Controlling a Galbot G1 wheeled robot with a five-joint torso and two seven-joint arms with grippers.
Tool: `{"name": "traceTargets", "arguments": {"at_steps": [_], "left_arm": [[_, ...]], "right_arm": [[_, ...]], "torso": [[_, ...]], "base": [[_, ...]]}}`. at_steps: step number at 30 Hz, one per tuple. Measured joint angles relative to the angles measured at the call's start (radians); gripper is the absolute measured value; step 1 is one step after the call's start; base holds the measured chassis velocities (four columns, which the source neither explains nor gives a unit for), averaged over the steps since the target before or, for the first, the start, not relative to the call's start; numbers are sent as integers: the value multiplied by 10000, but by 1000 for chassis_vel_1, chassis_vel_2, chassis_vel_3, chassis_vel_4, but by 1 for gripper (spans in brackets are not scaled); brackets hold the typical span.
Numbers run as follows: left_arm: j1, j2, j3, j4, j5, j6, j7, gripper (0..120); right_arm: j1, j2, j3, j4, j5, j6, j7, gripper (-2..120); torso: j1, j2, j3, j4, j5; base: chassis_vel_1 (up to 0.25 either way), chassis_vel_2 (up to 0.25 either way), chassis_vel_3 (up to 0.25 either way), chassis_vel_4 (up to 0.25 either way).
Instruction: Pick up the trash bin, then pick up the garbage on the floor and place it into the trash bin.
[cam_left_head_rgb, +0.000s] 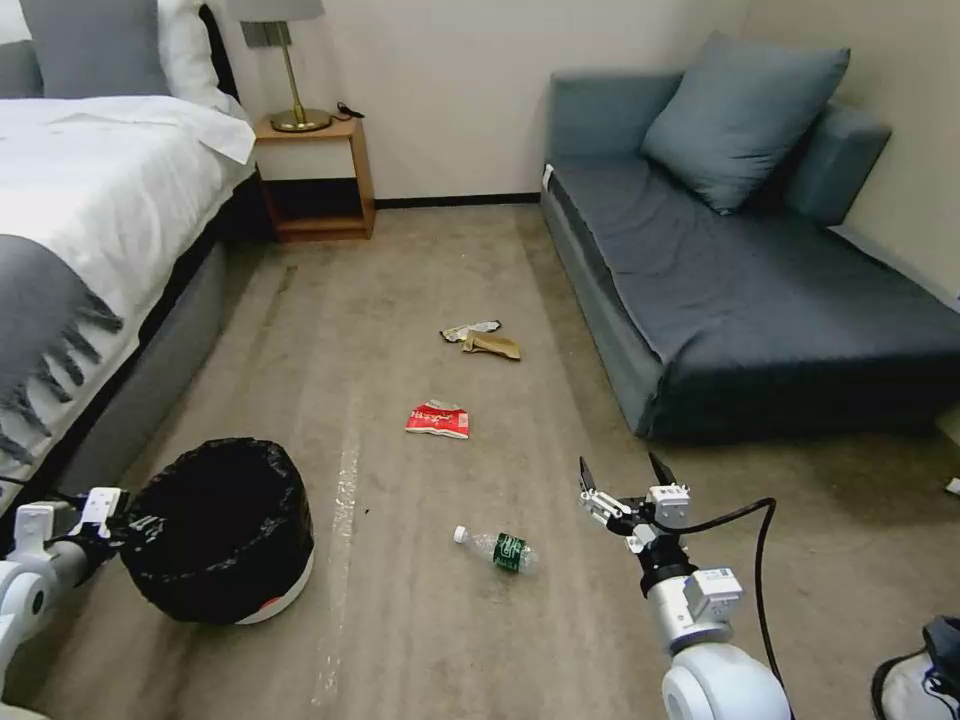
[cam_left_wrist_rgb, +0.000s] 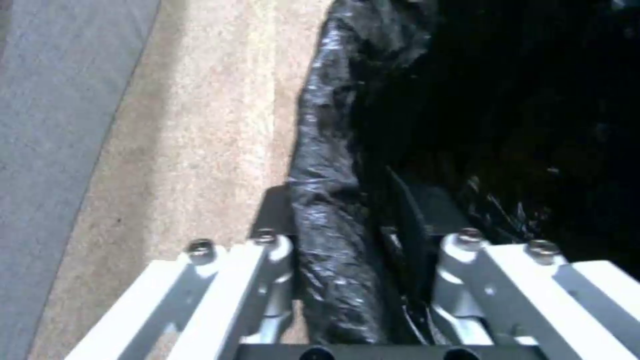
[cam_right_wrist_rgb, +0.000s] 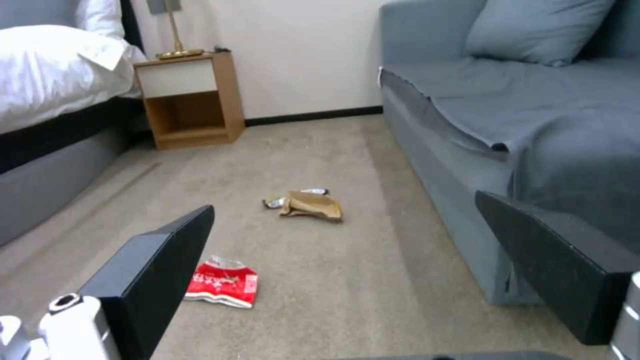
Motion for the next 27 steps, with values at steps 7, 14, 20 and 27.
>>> {"name": "traceTargets", "arguments": {"at_steps": [7, 14, 20, 27], "left_arm": [[33, -96, -136, -173, -243, 4, -122, 8], [342, -161, -629, -975, -1017, -82, -889, 4], [550, -174, -950, -1719, -1304, -76, -1111, 4], [1234, -353, -1246, -2556, 262, -287, -1131, 3]], "right_arm": [[-54, -33, 24, 2, -6, 137, -44, 100], [-108, -74, 47, -132, -612, 692, -322, 100], [-118, -138, 47, -237, -871, 898, -407, 100], [-344, -171, -55, -686, -1310, 1404, -557, 100]], "torso": [[0, 0, 0, -1, -2], [0, 0, 0, 0, -4], [0, 0, 0, -1, -1], [0, 0, 0, -2, -1]], "base": [[0, 0, 0, 0], [0, 0, 0, 0], [0, 0, 0, 0], [0, 0, 0, 0]]}}
